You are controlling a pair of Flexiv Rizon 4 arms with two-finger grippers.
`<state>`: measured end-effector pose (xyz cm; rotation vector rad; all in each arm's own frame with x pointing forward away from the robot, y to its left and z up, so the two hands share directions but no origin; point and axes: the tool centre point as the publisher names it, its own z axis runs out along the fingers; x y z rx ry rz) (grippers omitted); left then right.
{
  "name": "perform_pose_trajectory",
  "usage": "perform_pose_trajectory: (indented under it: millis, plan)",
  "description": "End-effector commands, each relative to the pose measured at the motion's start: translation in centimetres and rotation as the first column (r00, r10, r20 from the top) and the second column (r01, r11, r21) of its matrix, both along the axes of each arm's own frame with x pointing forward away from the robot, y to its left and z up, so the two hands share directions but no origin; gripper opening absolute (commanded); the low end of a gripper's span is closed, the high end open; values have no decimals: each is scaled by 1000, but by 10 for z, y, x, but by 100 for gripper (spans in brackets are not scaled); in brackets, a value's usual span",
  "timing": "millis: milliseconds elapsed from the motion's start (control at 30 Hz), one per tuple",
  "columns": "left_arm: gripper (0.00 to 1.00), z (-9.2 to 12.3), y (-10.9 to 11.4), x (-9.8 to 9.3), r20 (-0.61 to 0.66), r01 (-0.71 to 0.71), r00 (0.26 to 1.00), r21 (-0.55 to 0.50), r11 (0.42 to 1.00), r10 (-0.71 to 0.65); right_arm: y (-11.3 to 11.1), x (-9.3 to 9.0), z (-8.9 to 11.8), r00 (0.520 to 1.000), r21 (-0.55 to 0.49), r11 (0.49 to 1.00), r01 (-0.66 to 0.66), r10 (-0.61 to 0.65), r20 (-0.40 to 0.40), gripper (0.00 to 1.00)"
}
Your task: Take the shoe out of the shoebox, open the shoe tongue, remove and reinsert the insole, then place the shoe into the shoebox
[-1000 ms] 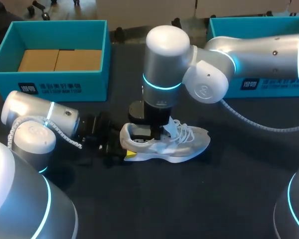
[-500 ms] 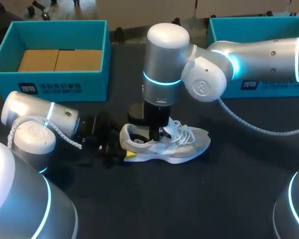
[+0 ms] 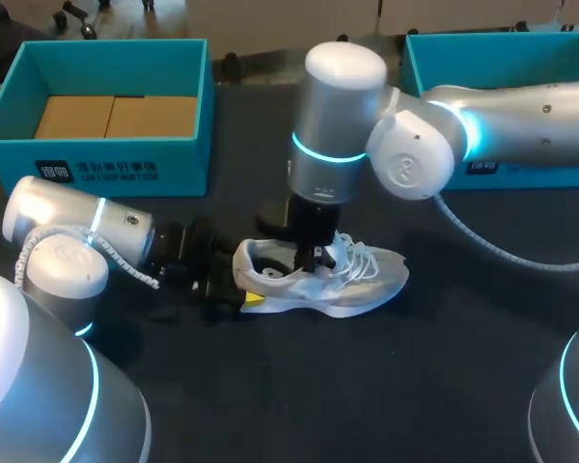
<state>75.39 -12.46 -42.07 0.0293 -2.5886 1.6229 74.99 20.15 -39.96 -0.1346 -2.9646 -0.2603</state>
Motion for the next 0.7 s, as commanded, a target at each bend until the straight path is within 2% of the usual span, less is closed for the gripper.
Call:
perform_pose_trajectory:
  millis: [33,400,700]
  plan:
    - [0,0,1,2,-1,-1,1000,4,1000,1,-20,-5,18,1000,31,999,11,-12,26,0]
    - [0,0,1,2,-1,-1,1000,4,1000,1,-27,11,42,998,43,999,-12,10,66,0]
    - [0,0,1,2,-1,-1,1000,4,1000,1,-26,17,54,995,83,994,-67,61,76,0]
